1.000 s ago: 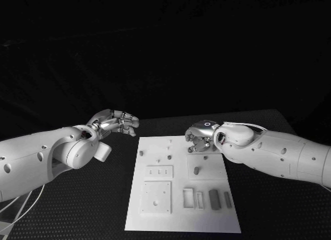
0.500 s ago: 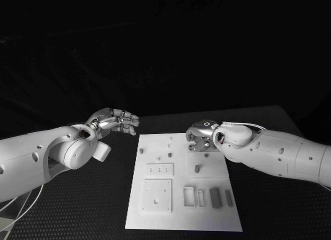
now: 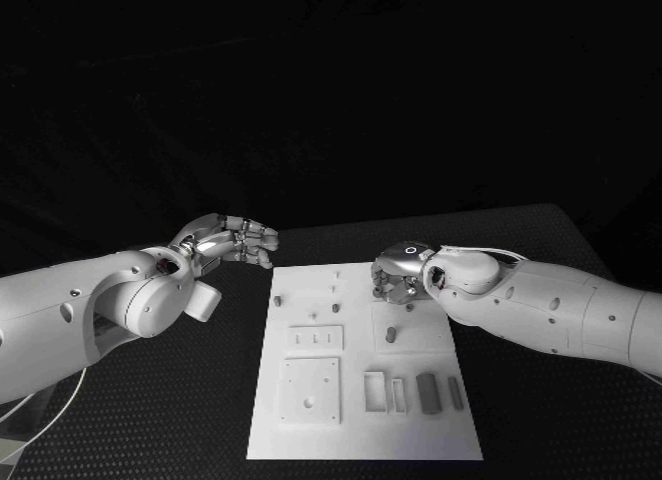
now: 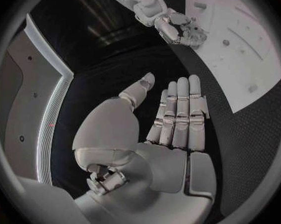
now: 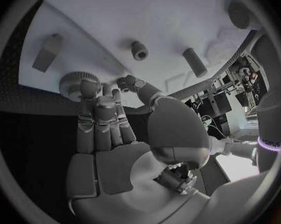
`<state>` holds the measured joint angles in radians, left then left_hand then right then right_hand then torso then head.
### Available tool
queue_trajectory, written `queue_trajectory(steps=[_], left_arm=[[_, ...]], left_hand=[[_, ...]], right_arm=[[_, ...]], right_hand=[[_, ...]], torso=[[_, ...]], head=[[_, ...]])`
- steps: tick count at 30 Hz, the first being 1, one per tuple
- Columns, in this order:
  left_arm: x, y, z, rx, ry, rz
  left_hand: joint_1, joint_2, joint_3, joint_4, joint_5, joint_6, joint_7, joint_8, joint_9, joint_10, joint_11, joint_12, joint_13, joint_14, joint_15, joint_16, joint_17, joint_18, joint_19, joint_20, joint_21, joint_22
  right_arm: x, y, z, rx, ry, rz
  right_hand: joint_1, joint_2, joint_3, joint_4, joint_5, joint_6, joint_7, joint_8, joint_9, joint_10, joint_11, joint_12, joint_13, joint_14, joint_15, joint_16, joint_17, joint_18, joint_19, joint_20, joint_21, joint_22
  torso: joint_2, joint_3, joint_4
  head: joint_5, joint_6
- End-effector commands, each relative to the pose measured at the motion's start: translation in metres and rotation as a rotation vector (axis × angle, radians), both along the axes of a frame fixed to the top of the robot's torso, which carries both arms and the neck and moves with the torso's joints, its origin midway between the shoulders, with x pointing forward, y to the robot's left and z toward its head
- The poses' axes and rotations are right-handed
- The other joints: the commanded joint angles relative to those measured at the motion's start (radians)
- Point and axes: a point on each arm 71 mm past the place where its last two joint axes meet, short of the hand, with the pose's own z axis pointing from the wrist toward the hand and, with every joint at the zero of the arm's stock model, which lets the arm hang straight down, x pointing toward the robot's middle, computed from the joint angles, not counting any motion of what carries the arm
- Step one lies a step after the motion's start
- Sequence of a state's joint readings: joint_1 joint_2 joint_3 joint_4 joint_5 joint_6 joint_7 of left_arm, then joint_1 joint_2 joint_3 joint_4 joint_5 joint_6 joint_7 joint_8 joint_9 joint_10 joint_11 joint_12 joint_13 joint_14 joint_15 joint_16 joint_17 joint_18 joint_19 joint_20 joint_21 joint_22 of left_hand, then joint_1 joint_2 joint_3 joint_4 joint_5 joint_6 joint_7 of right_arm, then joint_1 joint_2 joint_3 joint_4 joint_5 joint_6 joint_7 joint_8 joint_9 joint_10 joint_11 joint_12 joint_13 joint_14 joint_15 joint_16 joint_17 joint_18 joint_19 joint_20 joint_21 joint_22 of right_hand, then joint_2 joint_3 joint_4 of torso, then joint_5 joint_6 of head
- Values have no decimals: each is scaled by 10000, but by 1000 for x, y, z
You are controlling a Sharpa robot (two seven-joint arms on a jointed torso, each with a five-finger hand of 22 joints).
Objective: Assemble the parts on the task board
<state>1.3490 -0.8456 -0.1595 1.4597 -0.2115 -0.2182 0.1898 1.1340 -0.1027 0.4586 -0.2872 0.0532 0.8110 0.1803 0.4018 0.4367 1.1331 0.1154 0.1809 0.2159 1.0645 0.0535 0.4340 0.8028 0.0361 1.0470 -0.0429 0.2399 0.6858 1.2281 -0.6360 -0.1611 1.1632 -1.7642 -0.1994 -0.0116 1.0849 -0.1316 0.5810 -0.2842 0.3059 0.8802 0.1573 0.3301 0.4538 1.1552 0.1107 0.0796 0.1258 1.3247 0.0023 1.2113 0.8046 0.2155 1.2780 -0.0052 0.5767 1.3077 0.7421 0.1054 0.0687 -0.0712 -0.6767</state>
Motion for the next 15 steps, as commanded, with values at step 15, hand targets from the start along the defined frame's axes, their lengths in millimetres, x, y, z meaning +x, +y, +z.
queue_trajectory(steps=[15], left_arm=[[1,-3,2,-147,-47,-136]], left_hand=[[-122,-8,-72,26,-6,5,32,-47,22,21,51,-86,22,-48,3,-77,21,17,-5,-28,-59,4]], right_arm=[[-2,7,1,-110,-241,202]], right_hand=[[-78,-49,-73,12,26,392,-49,147,-27,668,-190,224,209,-81,-229,169,-253,463,-126,8,79,225]], torso=[[242,86,346]], head=[[5,38]])
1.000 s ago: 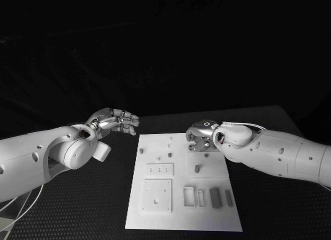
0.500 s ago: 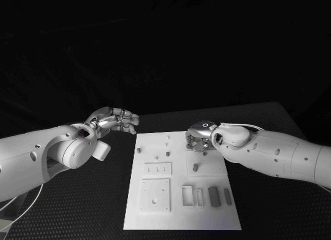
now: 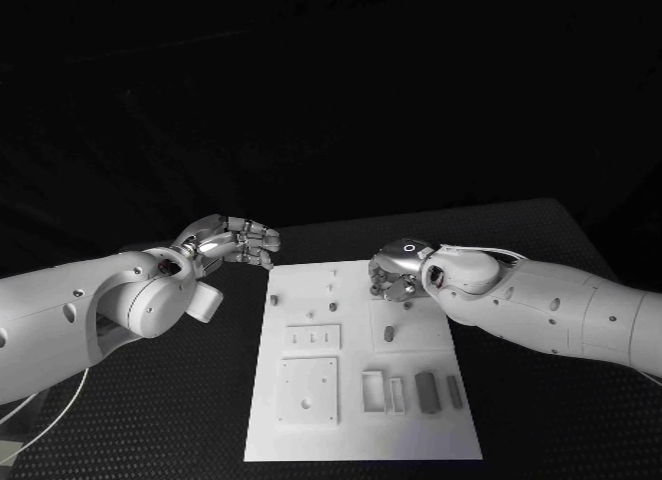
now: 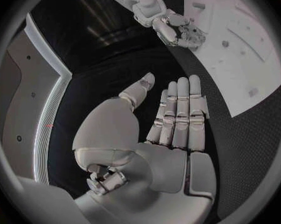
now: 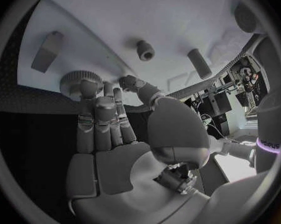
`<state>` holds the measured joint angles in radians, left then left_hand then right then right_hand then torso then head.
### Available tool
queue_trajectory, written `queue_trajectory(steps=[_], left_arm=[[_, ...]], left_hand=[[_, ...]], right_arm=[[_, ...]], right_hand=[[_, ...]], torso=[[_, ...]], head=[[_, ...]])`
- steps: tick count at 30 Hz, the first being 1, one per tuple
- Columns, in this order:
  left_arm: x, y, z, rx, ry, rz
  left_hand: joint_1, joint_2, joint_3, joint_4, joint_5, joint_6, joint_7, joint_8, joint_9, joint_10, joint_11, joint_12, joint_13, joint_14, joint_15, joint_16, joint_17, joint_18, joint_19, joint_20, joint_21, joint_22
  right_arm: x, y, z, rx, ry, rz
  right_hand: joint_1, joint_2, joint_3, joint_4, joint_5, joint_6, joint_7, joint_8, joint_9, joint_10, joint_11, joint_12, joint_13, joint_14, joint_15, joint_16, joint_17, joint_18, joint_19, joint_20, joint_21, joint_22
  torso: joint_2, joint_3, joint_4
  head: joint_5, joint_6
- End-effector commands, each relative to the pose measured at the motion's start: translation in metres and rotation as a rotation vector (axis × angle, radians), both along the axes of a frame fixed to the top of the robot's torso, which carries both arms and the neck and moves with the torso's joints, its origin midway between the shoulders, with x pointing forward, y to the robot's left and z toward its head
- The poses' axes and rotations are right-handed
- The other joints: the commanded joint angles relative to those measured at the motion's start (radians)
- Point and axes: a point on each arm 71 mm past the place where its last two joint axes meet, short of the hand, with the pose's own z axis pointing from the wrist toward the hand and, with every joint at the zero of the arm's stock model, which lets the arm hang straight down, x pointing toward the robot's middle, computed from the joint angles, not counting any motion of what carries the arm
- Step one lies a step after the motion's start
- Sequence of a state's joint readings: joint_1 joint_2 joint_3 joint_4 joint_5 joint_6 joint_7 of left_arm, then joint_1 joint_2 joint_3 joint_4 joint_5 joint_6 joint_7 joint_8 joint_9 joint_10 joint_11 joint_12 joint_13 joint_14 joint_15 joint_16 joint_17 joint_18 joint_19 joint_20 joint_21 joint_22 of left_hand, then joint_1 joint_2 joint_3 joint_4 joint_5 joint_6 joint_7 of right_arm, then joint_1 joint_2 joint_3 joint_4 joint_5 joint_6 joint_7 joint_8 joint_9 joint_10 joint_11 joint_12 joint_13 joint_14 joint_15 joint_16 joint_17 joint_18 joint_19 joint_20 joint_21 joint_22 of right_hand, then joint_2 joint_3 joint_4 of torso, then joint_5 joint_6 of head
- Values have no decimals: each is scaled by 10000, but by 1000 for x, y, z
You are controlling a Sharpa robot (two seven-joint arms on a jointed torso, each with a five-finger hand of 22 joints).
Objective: Assemble the parts on the task board
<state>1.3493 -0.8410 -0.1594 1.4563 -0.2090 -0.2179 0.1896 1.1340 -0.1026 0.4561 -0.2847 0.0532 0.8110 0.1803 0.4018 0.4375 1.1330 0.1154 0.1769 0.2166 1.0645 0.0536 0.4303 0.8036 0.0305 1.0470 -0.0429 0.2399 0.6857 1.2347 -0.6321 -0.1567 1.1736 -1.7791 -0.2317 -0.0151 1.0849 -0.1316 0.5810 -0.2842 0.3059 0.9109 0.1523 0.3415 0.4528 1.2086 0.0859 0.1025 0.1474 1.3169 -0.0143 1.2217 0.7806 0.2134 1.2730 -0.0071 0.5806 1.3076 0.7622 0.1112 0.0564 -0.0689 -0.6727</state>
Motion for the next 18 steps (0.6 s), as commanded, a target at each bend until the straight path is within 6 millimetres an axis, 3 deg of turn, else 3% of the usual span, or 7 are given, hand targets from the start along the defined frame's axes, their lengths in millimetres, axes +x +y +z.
queue_trajectory(steps=[1,9,18], left_arm=[[0,-2,2,-127,-56,-126],[1,-2,2,-117,-36,-127],[1,-2,2,-116,-43,-121]], left_hand=[[-124,-9,-48,1,-6,4,33,-48,14,21,50,-47,15,-47,3,-40,12,73,-5,-28,-59,6],[-125,-6,-47,-1,-5,2,34,-53,16,19,52,-54,18,-46,3,-44,14,75,-3,-29,-62,6],[-123,-6,-46,-6,-5,-2,35,-60,19,16,53,-62,21,-46,2,-49,17,77,-3,-30,-66,6]], right_arm=[[-2,1,-7,-287,199,27],[-2,4,-8,-292,225,97],[-4,9,-8,-272,219,238]], right_hand=[[-92,-65,-82,16,25,82,3,28,-21,135,57,-12,-2,-5,-65,69,-24,484,-78,28,41,225],[-253,-217,-189,62,24,39,28,-29,-66,235,25,-25,88,-14,-95,122,-124,484,-80,31,50,220],[-278,-270,-247,61,24,34,35,-57,-98,492,-87,78,341,-29,-202,182,-246,484,-78,23,56,217]], torso=[[50,41,472],[105,98,487],[139,133,491]], head=[[-16,-2],[-13,-8],[9,5]])
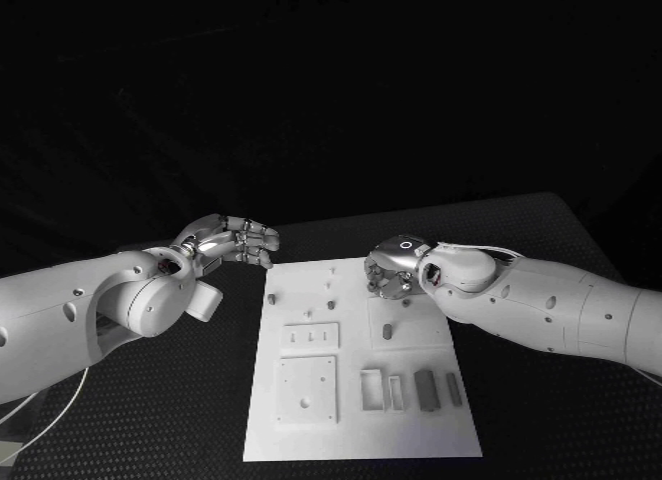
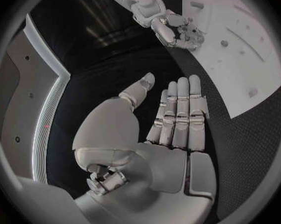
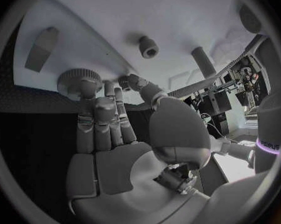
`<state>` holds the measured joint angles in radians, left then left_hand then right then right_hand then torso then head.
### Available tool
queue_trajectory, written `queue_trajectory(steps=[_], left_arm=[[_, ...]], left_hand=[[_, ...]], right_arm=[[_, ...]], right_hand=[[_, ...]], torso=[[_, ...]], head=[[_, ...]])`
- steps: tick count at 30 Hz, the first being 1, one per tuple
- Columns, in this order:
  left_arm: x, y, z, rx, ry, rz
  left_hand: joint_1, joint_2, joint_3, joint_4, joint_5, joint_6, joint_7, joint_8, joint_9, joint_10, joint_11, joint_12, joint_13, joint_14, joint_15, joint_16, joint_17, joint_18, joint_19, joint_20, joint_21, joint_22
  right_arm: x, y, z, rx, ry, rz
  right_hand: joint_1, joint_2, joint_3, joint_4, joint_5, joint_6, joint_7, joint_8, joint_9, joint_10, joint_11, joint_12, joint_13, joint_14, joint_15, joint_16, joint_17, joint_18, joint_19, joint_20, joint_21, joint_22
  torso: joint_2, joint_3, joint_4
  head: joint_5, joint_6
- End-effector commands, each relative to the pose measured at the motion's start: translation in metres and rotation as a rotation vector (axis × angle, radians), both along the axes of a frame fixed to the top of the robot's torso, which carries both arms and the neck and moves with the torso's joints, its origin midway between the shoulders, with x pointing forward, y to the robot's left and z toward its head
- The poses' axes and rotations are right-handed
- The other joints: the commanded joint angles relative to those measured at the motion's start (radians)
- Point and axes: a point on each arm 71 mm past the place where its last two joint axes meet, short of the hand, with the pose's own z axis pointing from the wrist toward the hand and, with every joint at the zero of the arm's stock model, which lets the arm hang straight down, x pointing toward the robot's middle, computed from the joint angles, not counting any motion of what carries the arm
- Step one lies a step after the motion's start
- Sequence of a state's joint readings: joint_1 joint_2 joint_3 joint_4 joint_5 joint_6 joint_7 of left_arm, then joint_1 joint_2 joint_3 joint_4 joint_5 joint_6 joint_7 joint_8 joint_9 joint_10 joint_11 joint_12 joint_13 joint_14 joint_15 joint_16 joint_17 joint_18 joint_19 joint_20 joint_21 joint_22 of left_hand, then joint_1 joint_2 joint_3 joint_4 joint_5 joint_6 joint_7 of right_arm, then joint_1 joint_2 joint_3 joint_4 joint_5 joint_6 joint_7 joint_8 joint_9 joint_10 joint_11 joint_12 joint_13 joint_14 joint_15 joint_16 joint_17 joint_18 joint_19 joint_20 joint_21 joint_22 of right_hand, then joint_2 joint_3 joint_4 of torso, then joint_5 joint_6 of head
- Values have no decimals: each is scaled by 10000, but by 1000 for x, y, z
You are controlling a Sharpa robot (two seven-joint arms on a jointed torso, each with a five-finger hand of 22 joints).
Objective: Assemble the parts on the task board
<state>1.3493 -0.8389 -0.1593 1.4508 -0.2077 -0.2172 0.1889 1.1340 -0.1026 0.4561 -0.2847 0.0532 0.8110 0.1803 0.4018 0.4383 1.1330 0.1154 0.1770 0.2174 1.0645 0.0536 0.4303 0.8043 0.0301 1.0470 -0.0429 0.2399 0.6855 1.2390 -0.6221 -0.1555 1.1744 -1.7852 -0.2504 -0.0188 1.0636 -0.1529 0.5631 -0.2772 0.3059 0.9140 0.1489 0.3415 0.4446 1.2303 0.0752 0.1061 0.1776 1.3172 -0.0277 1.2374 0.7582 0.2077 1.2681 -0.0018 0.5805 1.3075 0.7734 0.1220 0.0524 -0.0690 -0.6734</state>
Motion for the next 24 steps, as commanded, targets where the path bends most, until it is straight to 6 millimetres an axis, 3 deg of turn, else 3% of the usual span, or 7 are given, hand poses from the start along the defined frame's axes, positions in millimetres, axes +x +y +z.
queue_trajectory(steps=[1,6,11,19,24], left_arm=[[0,-2,2,-124,-54,-156],[0,-2,2,-119,-61,-133],[1,-1,3,-109,-63,-103],[1,-3,4,-119,-98,-138],[2,-2,5,-115,-110,-129]], left_hand=[[-123,-7,-46,-6,-5,-2,35,-61,11,15,53,-64,13,-46,2,-50,10,81,-3,-30,-67,8],[-121,-9,-46,-10,-5,-4,36,-66,13,14,54,-69,15,-44,2,-53,11,82,-2,-30,-69,8],[-117,-13,-46,-15,-6,-7,37,-71,15,12,56,-76,18,-43,1,-56,14,83,-1,-30,-72,9],[-114,-16,-46,-17,-5,-10,39,-77,17,8,58,-83,20,-41,1,-59,16,84,1,-30,-75,10],[-114,-16,-46,-17,-5,-10,39,-77,18,8,58,-84,20,-41,1,-60,16,84,1,-30,-75,10]], right_arm=[[-6,3,-12,-424,437,162],[-7,5,-12,-445,512,195],[-7,7,-12,-463,516,221],[-7,10,-13,-570,523,271],[-7,11,-14,-733,535,257]], right_hand=[[-65,-59,-69,-10,25,5,68,-57,-18,283,16,45,55,-33,-73,29,-28,541,-29,-30,56,217],[-67,-73,-81,-13,24,15,65,-55,-20,303,3,52,110,-36,-86,40,-52,541,-29,-30,57,217],[-77,-93,-95,-9,24,20,64,-56,-23,324,-8,60,165,-39,-96,52,-76,541,-29,-28,57,216],[-90,-131,-109,-3,25,-14,77,-81,-37,322,-16,55,229,-48,-105,61,-108,541,-37,-27,50,213],[-90,-131,-109,-3,25,-14,77,-81,-37,322,-16,55,229,-48,-105,61,-108,541,-37,-27,50,213]], torso=[[31,24,534],[49,29,550],[72,57,545],[104,46,567],[111,66,564]], head=[[15,19],[28,23],[49,30],[51,41],[62,39]])
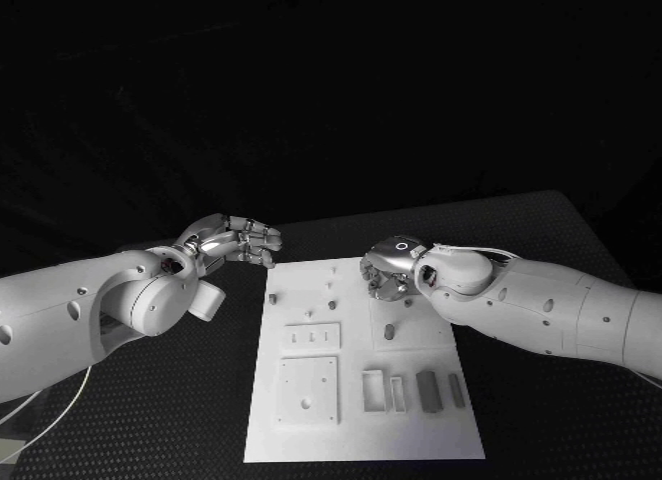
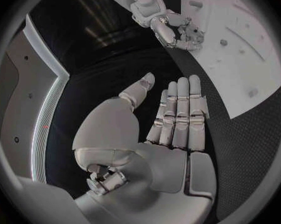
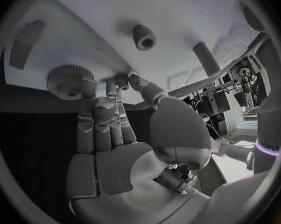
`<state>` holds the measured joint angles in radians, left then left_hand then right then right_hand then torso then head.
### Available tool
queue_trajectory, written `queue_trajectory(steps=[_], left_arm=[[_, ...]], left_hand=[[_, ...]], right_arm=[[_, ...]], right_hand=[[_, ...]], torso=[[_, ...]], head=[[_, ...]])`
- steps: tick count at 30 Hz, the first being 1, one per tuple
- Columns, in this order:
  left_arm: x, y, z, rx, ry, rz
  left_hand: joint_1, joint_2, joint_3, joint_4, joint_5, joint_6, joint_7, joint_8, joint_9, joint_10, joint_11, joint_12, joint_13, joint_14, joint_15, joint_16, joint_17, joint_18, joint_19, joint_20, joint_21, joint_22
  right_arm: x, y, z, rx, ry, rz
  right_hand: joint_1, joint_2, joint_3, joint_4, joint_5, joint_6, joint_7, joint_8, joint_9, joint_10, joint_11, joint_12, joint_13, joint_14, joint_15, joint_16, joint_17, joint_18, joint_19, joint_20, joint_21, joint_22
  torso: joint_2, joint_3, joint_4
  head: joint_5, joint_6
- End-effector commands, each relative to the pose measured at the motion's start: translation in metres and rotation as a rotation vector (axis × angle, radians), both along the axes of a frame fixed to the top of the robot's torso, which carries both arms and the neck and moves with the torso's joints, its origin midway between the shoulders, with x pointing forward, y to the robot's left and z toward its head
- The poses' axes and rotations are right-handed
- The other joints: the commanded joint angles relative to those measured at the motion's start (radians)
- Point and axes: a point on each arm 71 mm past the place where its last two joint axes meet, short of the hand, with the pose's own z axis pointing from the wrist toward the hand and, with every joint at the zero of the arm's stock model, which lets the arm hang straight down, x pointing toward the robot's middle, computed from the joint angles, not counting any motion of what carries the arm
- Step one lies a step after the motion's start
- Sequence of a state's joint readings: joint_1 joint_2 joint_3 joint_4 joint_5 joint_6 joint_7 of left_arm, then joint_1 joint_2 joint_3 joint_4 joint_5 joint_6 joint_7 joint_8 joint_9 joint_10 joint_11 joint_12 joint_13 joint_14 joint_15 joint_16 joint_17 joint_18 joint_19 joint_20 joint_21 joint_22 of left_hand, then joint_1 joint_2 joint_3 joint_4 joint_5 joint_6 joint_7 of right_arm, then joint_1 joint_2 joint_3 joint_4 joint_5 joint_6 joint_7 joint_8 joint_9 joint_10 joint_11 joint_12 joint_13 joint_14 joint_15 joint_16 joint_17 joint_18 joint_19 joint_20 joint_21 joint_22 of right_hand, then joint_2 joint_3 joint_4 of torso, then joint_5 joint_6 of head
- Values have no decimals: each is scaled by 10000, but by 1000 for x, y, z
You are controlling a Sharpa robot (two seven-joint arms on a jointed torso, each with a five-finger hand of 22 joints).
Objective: Assemble the parts on the task board
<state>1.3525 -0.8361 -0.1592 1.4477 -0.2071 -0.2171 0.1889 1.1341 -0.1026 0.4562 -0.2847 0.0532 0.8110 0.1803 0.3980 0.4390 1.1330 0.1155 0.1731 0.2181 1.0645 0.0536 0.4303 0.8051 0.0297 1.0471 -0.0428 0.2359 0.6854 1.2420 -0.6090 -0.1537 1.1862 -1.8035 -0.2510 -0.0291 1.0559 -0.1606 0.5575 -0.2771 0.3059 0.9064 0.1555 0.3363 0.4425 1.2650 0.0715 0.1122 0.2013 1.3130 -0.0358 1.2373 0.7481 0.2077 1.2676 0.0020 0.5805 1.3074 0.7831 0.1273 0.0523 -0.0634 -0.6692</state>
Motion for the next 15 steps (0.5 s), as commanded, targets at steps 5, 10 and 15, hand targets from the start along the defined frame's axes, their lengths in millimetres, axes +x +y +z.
queue_trajectory(steps=[5,10,15], left_arm=[[1,-2,4,-111,-97,-129],[2,-3,4,-111,-100,-152],[3,-2,4,-100,-114,-121]], left_hand=[[-113,-15,-45,-17,-5,-10,39,-42,12,7,59,-49,14,-40,1,-61,10,89,2,-30,-36,12],[-111,-11,-43,-17,-5,-10,39,-44,14,6,60,-53,16,-39,1,-63,12,89,4,-30,-37,12],[-110,-6,-42,-16,-5,-11,40,-46,15,6,61,-56,17,-38,1,-65,13,89,5,-30,-38,13]], right_arm=[[-5,0,-17,-898,584,18],[-5,-1,-19,-1079,602,-1],[-5,-2,-19,-1134,567,-9]], right_hand=[[316,181,126,-101,38,209,-53,44,9,166,-65,101,208,-6,-105,107,-65,541,-23,-75,57,218],[763,298,571,-123,50,380,-122,108,33,288,-137,172,534,-26,-174,166,-165,541,-26,-54,62,223],[876,353,688,-132,44,455,-150,135,48,311,-156,186,693,-36,-192,199,-213,541,-32,-40,78,229]], torso=[[31,18,555],[57,-26,557],[82,-50,568]], head=[[14,-24],[11,-44],[17,-42]])
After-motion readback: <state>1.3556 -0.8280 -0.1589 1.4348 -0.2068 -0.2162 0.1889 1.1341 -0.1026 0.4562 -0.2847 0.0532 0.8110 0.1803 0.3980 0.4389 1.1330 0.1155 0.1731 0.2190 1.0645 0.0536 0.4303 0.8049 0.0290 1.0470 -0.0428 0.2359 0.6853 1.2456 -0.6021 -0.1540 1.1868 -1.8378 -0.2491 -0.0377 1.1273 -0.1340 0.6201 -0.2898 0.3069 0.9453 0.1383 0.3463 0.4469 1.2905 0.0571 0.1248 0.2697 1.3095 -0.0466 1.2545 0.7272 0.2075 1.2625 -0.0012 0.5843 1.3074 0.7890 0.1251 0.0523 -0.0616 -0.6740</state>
